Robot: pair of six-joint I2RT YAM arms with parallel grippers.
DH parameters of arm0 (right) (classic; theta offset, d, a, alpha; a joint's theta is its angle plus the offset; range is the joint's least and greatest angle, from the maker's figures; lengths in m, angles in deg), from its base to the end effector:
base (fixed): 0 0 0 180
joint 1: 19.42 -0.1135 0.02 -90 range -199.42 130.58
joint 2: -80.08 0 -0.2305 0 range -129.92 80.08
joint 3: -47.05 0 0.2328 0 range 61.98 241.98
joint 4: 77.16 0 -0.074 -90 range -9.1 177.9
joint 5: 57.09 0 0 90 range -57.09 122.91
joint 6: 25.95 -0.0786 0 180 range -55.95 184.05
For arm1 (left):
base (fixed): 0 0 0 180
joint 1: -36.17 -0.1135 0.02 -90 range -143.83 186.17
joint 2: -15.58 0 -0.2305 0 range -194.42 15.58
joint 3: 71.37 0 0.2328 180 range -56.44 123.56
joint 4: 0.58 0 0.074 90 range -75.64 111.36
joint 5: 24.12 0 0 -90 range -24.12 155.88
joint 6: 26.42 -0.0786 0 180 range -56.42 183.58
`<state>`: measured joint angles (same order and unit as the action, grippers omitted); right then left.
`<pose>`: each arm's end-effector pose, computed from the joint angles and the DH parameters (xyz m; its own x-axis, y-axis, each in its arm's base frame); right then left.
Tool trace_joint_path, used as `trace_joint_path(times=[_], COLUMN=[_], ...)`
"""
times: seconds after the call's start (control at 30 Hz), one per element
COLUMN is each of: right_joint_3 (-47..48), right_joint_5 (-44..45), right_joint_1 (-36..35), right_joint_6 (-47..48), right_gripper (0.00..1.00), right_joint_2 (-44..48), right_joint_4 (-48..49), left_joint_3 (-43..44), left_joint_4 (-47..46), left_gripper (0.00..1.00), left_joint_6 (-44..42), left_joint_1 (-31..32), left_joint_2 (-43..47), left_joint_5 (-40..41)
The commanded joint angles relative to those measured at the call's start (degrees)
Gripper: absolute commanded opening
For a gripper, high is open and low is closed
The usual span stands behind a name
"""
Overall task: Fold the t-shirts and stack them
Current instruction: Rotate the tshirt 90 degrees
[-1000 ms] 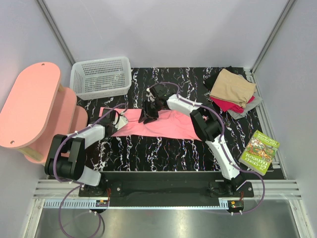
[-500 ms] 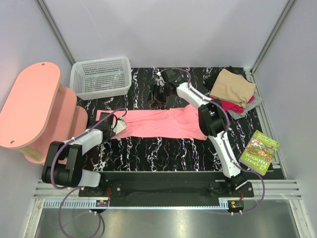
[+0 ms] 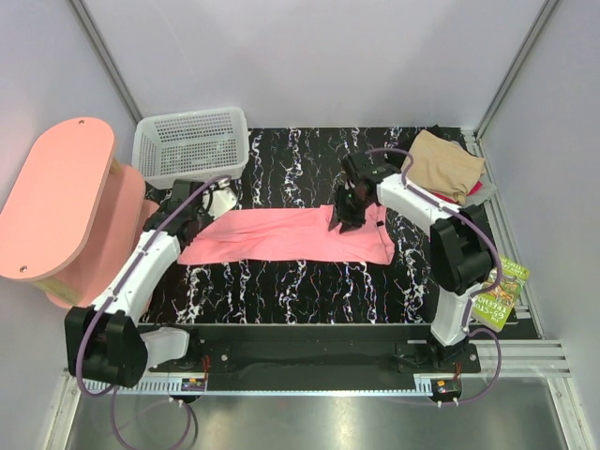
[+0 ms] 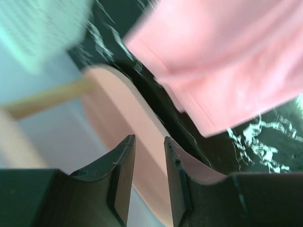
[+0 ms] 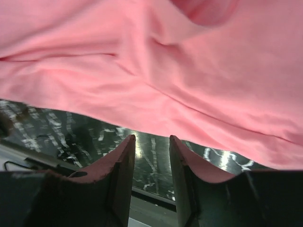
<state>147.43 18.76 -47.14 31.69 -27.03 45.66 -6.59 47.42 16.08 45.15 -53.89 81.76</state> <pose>0.3319 0.1961 0.1716 -0.9639 0.0798 -0.2540 -0.0359 0.9064 0.4208 0.2620 -0.0196 0.1913 -0.5408 0.8034 -0.2490 0.5700 0.5678 0.5939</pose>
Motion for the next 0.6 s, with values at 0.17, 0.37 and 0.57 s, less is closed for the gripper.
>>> trace_joint_path(times=[0.17,0.37,0.57], right_joint_3=[-6.17,-8.19,-10.04], right_joint_5=[9.4,11.16,11.26], right_joint_1=[3.29,6.45,7.95], right_joint_6=[-3.5,-3.85,-4.2], right_gripper=[0.59,0.78,0.77], right_joint_2=[-1.26,-0.91,-2.57], right_joint_4=[-1.88,-2.23,-2.15], left_joint_3=[8.16,9.75,7.64], left_joint_4=[4.91,2.72,-0.36], left_gripper=[0.38,0.38,0.37], left_joint_6=[7.95,7.61,6.29], left_joint_1=[12.03,12.65,12.13], left_joint_2=[-6.98,-17.88,-20.96], left_joint_5=[-2.69,-2.09,-0.85])
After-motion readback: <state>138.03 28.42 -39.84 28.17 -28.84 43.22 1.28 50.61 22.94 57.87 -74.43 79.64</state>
